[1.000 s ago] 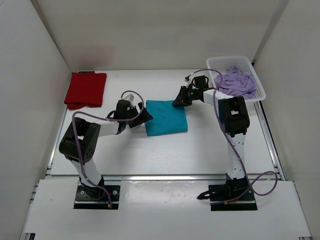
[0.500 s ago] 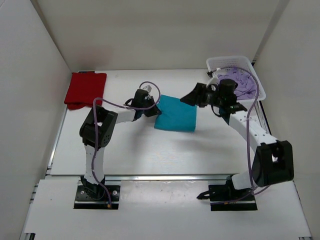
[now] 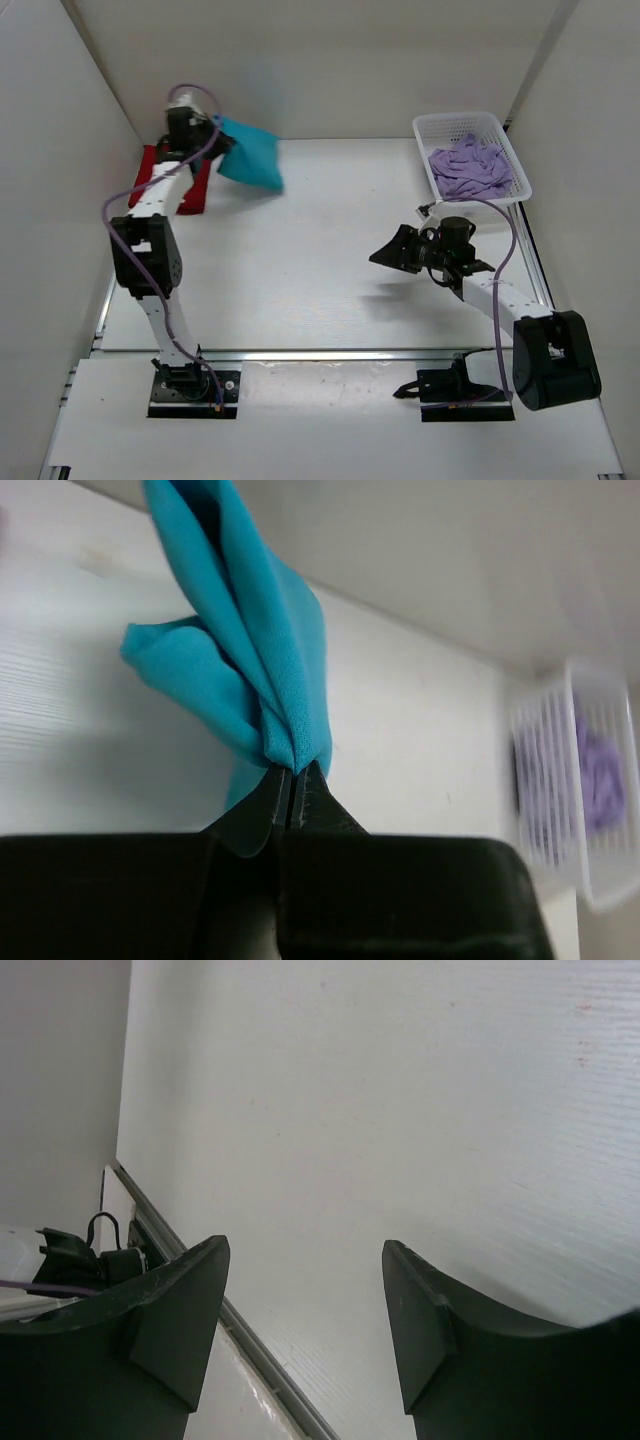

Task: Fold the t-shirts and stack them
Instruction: Put the neatly folded tshirt into the corner of the board with the left arm

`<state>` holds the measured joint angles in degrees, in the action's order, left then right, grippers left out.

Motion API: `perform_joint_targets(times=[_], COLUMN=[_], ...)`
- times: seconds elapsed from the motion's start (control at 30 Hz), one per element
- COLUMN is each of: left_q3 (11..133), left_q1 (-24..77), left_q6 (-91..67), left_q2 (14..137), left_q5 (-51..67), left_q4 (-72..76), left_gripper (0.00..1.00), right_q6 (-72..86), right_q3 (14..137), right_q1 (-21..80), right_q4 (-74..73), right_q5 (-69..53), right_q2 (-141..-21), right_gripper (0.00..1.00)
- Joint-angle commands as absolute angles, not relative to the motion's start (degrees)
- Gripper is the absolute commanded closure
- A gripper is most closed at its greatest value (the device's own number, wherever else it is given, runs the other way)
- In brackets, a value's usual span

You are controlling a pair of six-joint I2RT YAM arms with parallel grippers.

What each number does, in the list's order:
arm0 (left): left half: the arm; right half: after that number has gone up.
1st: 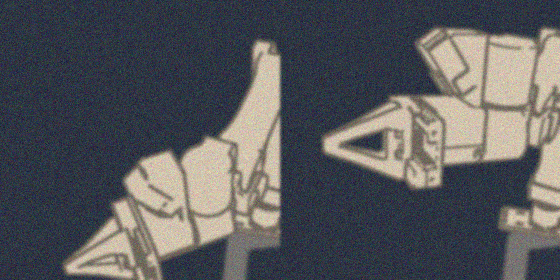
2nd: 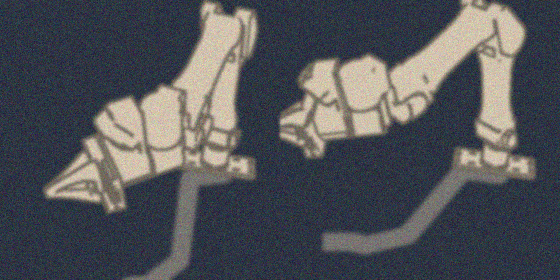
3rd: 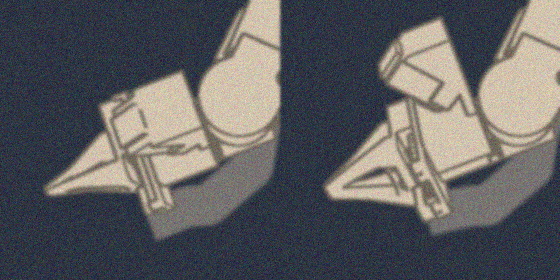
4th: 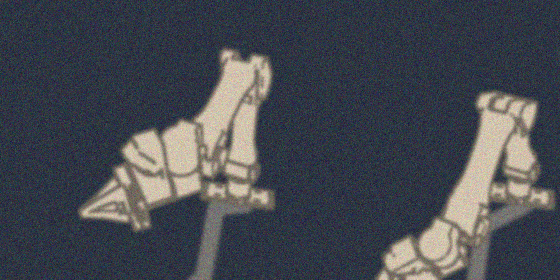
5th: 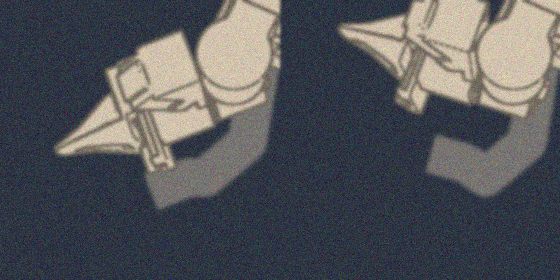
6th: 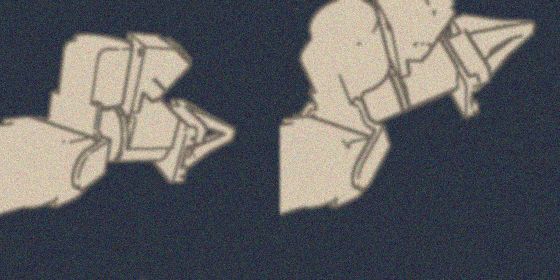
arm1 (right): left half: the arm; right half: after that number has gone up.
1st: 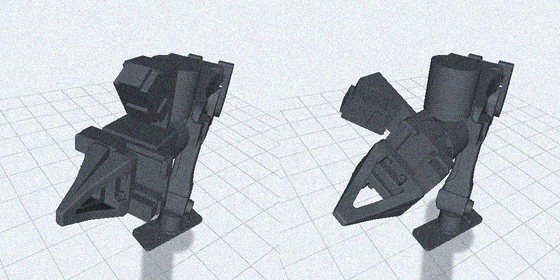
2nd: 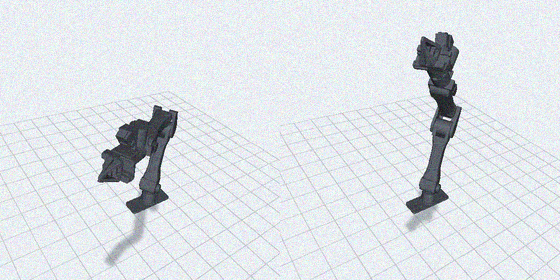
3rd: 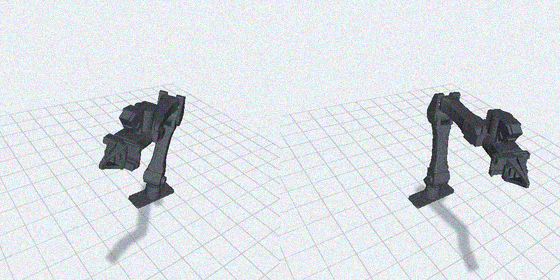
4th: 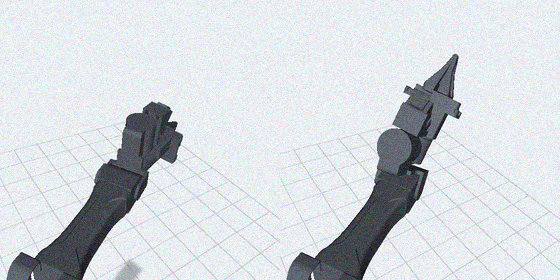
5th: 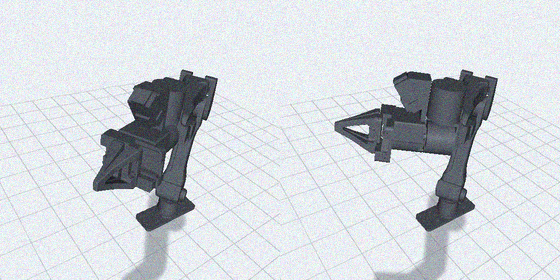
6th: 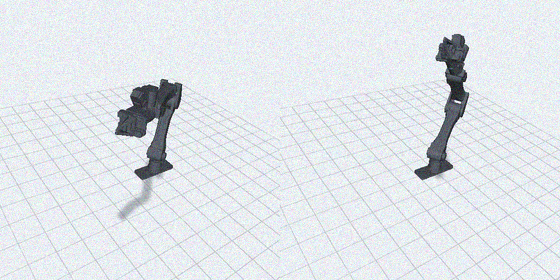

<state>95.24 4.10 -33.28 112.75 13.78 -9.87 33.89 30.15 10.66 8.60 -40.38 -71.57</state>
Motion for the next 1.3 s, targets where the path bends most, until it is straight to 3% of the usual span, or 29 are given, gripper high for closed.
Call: perform_joint_targets(times=[0.0, 0.03, 0.1, 0.13, 0.17, 0.2, 0.33, 0.47, 0.53, 0.67, 0.73, 0.77, 0.87, 0.97, 1.03, 1.17, 1.27], left_q3=[96.4, 94.7, 89.9, 85.3, 79.4, 76.6, 66.9, 59.3, 55.9, 48.4, 44.6, 43.0, 33.7, 32.1, 35.2, 36.0, 34.0], left_q1=[-6.0, -9.1, -13.1, -15.9, -18.5, -20.6, -22.1, -21.4, -20.3, -7.6, 11.1, 19.7, 31.4, 35.3, 35.3, 36.5, 35.2], left_q6=[-35.9, -37.5, -40.9, -44.0, -47.5, -50.7, -50.1, -47.7, -46.2, -41.7, -39.9, -41.4, -53.1, -59.8, -59.7, -59.1, -60.9], left_q2=[108.1, 108.4, 107.9, 107.3, 107.0, 106.4, 103.6, 96.3, 89.7, 77.2, 71.9, 68.8, 65.5, 69.8, 70.5, 70.8, 71.2], left_q5=[16.1, 15.9, 15.6, 16.0, 17.6, 21.4, 23.1, 20.4, 18.6, 15.0, 8.0, 4.3, 6.0, 9.0, 8.2, 8.4, 9.5], left_q4=[-10.6, -9.7, -5.2, -3.4, 1.6, 6.5, 9.2, 9.1, 8.1, 3.1, 2.2, 3.9, 20.0, 27.9, 25.2, 26.6, 27.9], left_gripper=[1.0, 0.98, 0.83, 0.64, 0.2, 0.02, 0.02, 0.01, 0.01, 0.01, 0.01, 0.01, 0.01, 0.01, 0.01, 0.01, 0.02], right_q6=[32.4, 32.3, 31.5, 31.5, 31.5, 31.1, 31.0, 31.2, 31.1, 31.8, 35.4, 38.5, 45.1, 47.5, 49.8, 47.4, 48.8], right_q3=[29.2, 28.9, 27.7, 27.8, 27.4, 26.6, 25.0, 24.2, 24.3, 29.2, 29.4, 29.4, 33.0, 37.7, 37.4, 31.6, 31.7], right_q1=[10.1, 10.1, 11.6, 11.9, 13.1, 13.9, 16.5, 17.1, 18.3, 21.4, 22.5, 24.3, 29.5, 36.9, 39.6, 41.1, 40.2], right_q4=[11.9, 11.2, 10.9, 11.0, 11.2, 10.7, 11.3, 10.6, 9.8, 5.7, 12.0, 15.5, 18.2, 13.8, 13.2, 26.0, 23.9], right_q5=[-41.3, -41.4, -41.7, -42.1, -42.1, -42.2, -41.3, -39.3, -36.8, -29.9, -26.0, -23.6, -14.1, -1.3, 4.7, 3.0, 2.4], right_q2=[-68.7, -68.3, -68.4, -68.5, -69.0, -68.6, -68.6, -67.6, -67.1, -68.9, -69.6, -69.6, -72.2, -75.0, -74.1, -72.2, -73.2], right_gripper=[0.39, 0.39, 0.39, 0.39, 0.39, 0.39, 0.35, 0.22, 0.01, 0.01, 0.01, 0.0, 0.01, 0.01, 0.01, 0.01, 0.01])
